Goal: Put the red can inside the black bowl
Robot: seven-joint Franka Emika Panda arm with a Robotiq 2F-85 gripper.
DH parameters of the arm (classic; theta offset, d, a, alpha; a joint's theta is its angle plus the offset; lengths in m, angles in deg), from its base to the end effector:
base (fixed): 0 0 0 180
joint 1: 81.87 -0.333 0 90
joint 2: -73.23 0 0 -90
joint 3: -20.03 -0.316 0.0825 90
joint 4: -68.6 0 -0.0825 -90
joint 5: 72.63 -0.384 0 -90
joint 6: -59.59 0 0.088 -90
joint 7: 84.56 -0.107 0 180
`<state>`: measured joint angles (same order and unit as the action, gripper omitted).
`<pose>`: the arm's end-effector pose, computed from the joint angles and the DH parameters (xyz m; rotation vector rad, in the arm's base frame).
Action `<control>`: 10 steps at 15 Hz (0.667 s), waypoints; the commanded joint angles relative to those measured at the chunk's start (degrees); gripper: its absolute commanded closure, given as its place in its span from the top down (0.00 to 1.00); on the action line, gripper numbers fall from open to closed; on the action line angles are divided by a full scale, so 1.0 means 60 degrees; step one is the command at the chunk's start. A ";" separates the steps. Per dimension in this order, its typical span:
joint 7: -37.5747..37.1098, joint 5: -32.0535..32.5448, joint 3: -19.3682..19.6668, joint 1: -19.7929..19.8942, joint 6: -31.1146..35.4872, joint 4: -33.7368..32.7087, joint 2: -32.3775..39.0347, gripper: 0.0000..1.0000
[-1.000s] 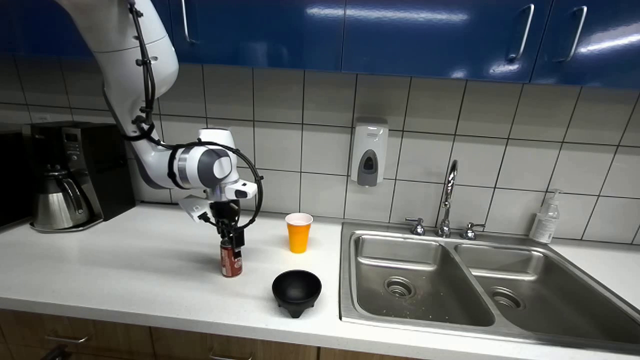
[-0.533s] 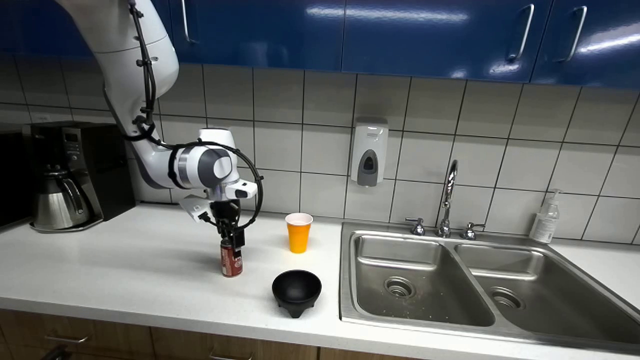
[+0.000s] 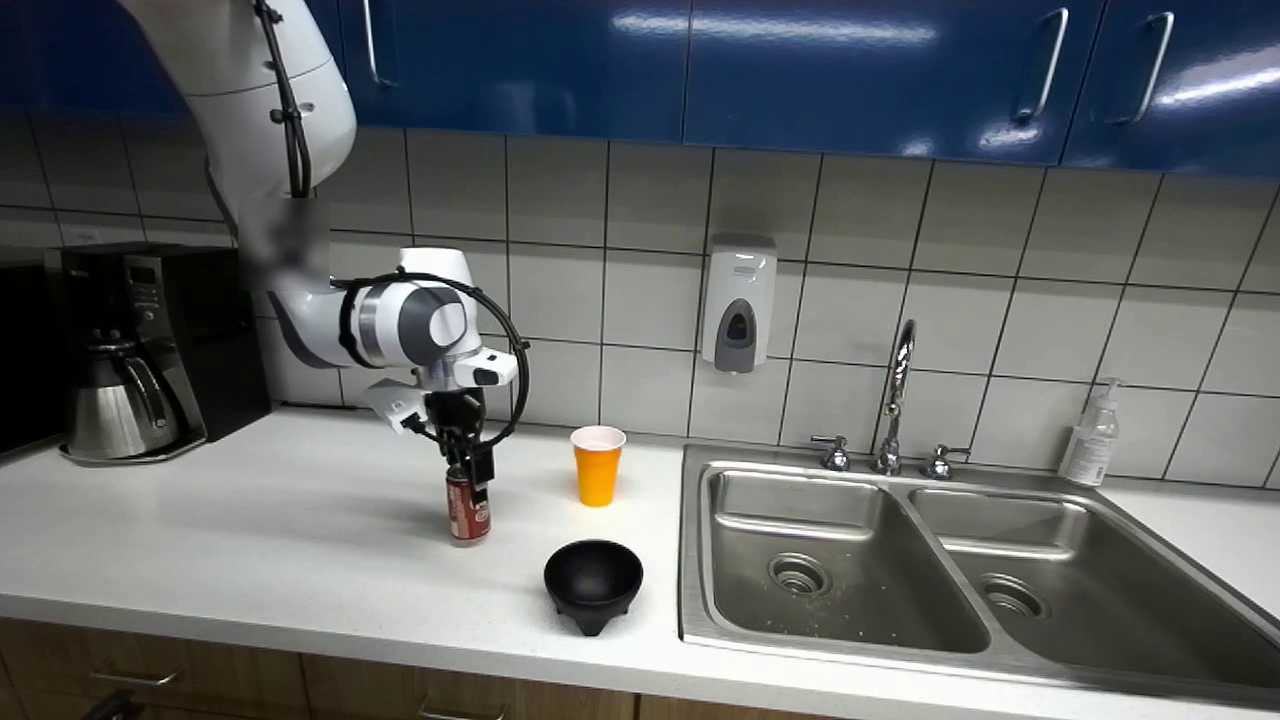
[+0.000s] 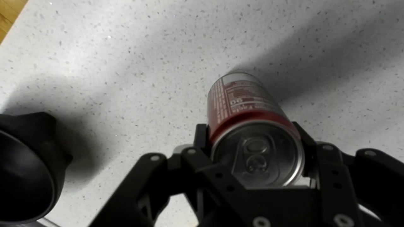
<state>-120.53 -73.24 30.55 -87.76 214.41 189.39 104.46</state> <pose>0.5800 -0.0483 0.1626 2.8884 -1.0369 0.1227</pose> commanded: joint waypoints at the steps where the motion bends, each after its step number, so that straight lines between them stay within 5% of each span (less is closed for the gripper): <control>1: -0.0099 0.0055 0.0307 -0.0228 -0.0112 0.0195 -0.0655 0.38; 10: 0.0099 0.0217 0.0540 -0.0075 0.0036 0.0436 -0.1499 0.38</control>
<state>-120.49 -72.99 33.18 -88.40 214.44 189.74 99.20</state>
